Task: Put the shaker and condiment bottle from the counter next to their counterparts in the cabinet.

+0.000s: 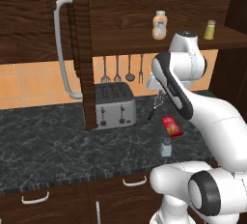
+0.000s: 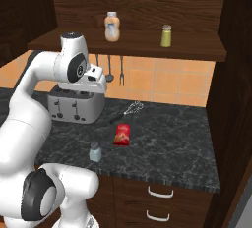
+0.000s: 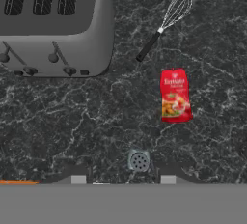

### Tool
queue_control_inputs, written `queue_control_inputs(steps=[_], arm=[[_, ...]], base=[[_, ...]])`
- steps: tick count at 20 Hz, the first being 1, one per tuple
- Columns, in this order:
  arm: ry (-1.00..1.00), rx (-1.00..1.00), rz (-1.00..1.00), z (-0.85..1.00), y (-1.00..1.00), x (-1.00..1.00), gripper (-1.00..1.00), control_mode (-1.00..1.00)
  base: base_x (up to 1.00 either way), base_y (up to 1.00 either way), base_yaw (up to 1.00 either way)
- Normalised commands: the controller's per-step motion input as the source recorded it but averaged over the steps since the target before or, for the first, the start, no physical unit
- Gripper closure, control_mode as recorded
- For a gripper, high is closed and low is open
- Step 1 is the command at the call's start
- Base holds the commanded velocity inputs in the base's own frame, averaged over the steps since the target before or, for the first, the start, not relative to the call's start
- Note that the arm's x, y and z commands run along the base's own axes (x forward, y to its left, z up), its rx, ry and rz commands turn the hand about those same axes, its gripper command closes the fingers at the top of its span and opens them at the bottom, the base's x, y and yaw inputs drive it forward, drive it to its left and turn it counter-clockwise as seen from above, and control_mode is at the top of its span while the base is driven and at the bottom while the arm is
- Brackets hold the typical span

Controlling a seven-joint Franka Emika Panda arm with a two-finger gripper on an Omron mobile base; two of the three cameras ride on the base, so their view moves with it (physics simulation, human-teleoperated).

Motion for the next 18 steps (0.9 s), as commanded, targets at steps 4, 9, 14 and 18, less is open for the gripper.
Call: queue_control_inputs(steps=[4,9,14,18], arm=[[0.0,0.0,0.0,0.0,0.0,0.04,-1.0,-1.0],[0.0,0.0,0.0,0.0,0.0,0.03,-1.0,-1.0],[0.0,0.0,0.0,-0.02,0.0,0.01,-1.0,-1.0],[0.03,-0.09,0.0,-0.44,-0.01,-0.07,-1.0,-1.0]], base=[[0.0,0.0,0.0],[0.0,0.0,0.0],[0.0,0.0,0.0],[0.0,0.0,0.0]])
